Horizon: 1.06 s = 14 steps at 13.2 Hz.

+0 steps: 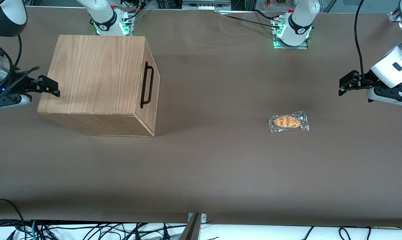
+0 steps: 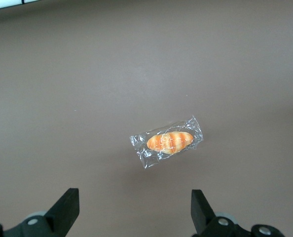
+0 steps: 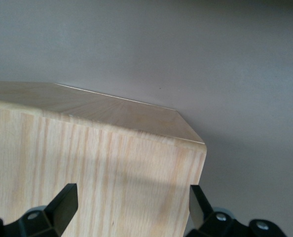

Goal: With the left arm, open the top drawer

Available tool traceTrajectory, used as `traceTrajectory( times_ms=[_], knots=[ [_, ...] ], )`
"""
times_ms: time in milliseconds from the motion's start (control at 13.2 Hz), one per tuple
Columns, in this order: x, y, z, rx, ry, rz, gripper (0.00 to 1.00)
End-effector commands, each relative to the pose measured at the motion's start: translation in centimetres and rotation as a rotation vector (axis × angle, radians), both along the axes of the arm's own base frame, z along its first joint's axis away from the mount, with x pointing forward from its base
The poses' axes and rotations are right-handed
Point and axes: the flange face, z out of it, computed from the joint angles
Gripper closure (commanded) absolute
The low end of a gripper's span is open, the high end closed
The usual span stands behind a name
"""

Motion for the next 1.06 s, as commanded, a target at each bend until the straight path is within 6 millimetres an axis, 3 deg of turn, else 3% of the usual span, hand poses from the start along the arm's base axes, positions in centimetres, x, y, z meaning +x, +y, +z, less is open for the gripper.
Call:
traceTrajectory(
  times_ms=[0,380,456,684,835,987],
  knots=[
    [0.4,-0.1,0.4,0.030,-0.003,0.005,0.00],
    [0.4,-0.1,0.4,0.030,-0.005,0.011,0.00],
    [0.5,0.7,0.1,0.020,0.005,0.047,0.00],
    [1.3,0.2,-3.5,0.012,0.110,0.169,0.00],
    [1.5,-2.5,-5.6,-0.045,0.163,0.148,0.00],
    [1.7,-8.1,-7.3,-0.089,0.201,0.070,0.00]
  ],
)
